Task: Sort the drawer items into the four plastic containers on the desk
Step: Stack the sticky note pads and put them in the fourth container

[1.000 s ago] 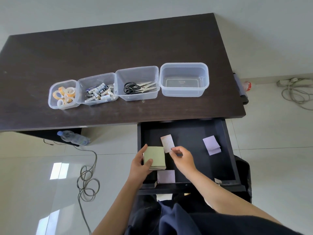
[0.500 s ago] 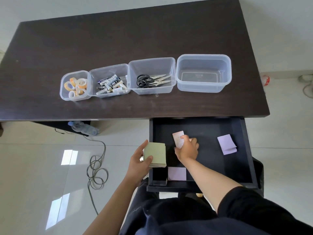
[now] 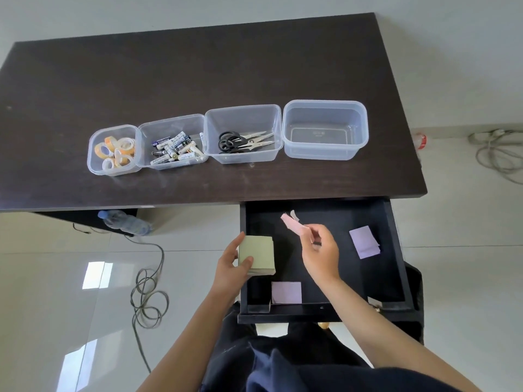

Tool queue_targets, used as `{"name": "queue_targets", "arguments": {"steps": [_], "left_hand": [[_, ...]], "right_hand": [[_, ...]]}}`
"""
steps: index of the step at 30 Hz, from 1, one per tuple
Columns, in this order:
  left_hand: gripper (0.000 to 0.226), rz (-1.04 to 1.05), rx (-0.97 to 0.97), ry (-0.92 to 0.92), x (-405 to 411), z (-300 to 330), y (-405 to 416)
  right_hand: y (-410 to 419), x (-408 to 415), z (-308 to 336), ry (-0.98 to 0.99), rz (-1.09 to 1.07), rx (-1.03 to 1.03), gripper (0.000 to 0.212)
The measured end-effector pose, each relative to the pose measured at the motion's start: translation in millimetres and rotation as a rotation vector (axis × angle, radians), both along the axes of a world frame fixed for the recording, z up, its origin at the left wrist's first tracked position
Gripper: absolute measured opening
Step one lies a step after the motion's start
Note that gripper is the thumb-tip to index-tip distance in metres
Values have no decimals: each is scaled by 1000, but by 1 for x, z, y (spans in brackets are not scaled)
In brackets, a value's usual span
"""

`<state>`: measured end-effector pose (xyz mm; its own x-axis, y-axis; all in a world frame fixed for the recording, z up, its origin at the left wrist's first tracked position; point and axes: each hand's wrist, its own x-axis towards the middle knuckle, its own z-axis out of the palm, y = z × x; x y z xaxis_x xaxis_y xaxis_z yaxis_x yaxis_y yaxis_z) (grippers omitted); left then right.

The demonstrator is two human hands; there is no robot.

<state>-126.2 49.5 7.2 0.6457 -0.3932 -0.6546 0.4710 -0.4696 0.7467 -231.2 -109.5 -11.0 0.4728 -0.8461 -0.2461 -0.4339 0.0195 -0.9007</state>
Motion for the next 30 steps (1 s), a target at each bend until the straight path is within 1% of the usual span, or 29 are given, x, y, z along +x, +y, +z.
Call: {"name": "queue_targets", "arguments": {"steps": [4,8,11,15,16,19,21,22,25,30], "left_hand": [[56,1,-39,16,-4,5,-13],[56,-1,-132,76,-13,9,-22],[56,-24,-185,123,-21,12,-29],[57,-85,-234,166,-33,13,-39],[58,-96,-247,181,-36,13,-42],[58,-119,-259,215,-42,13,-52],[58,-111,-244,236,-45,13,-59],[59,-103,-236,249,-46,13,-62],[62,-80,-244,287,-49,13,-68],[67,-91,-288,327,-52,20,-74]], "right_hand": [[-14,-5,33,-45,168,57,7],[-29,-4,56,-113,246,337,15],[-36,-4,65,-59,273,407,25],[-44,-9,61,31,344,385,16],[-46,-13,58,54,361,377,20],[-53,-26,46,108,394,269,45],[-55,-34,38,119,321,186,56],[-55,-37,36,116,259,163,57],[-56,-47,30,98,137,142,54],[-47,-59,24,75,200,131,51]]}}
